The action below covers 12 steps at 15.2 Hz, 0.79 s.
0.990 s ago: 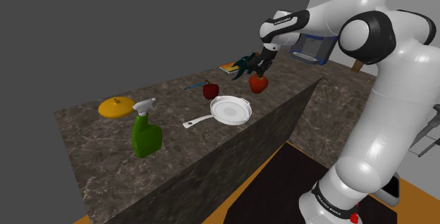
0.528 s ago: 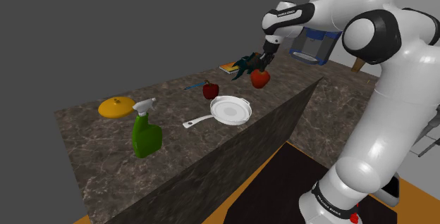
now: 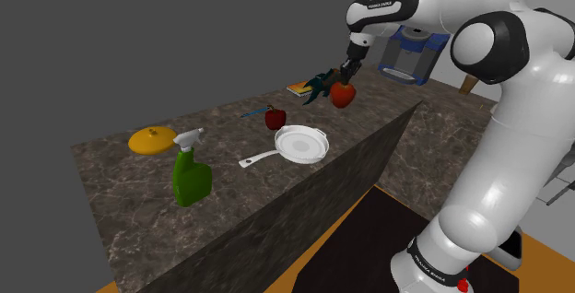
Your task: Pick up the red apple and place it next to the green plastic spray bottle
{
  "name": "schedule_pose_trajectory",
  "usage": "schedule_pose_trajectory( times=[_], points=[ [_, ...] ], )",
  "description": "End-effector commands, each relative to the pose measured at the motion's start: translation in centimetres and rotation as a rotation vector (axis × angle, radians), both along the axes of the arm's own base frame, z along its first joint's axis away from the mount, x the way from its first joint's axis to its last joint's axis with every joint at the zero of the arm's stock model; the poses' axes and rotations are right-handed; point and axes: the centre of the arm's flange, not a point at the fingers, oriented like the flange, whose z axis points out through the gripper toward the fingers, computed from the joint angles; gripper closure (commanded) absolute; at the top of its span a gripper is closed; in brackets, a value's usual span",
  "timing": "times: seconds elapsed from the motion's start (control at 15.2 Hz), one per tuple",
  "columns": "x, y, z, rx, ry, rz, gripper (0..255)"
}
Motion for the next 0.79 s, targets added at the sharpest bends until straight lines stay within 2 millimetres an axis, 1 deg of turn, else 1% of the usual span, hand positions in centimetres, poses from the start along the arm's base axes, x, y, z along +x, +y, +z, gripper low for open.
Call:
schedule_pose_trajectory(
  times=[0.0, 0.73],
  points=[
    [0.0, 0.0, 1.2, 0.000, 0.000, 0.000, 255],
    [0.0, 0.0, 7.0, 0.000, 0.000, 0.000, 255]
  ],
)
